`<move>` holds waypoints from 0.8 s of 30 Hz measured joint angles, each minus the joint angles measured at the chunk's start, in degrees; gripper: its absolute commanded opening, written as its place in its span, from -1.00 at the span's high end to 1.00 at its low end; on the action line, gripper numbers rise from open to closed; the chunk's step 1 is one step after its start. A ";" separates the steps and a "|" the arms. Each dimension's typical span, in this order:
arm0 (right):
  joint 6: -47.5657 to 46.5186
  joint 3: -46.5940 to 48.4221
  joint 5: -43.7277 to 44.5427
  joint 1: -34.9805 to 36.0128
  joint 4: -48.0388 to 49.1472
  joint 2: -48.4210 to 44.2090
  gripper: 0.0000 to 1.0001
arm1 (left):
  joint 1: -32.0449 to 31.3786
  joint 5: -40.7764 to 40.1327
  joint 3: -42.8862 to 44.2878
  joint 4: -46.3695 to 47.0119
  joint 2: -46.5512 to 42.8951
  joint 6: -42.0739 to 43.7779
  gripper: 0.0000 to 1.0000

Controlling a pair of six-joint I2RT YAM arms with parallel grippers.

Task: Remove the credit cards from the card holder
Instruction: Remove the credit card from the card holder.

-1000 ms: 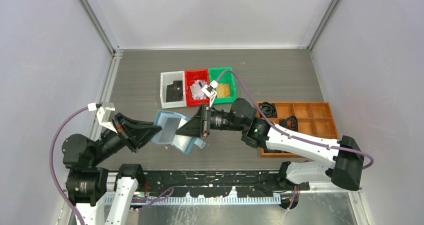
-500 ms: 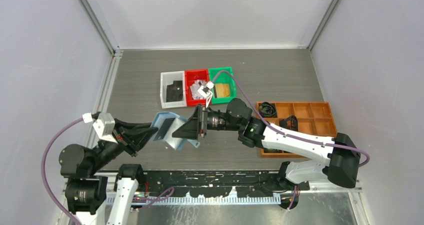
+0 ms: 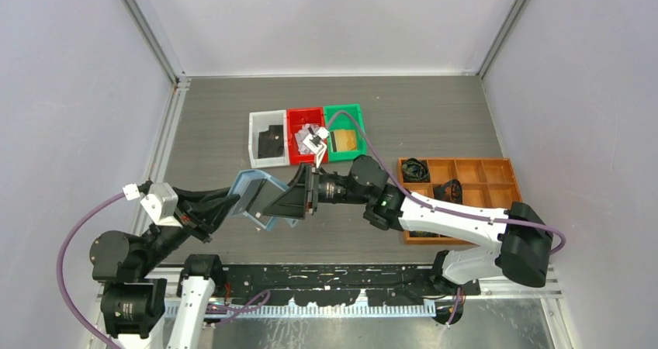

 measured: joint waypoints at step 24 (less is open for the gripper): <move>0.72 1.09 2.67 0.11 -3.48 -0.26 -0.58 | 0.00 4.17 2.34 0.15 3.98 -10.64 1.00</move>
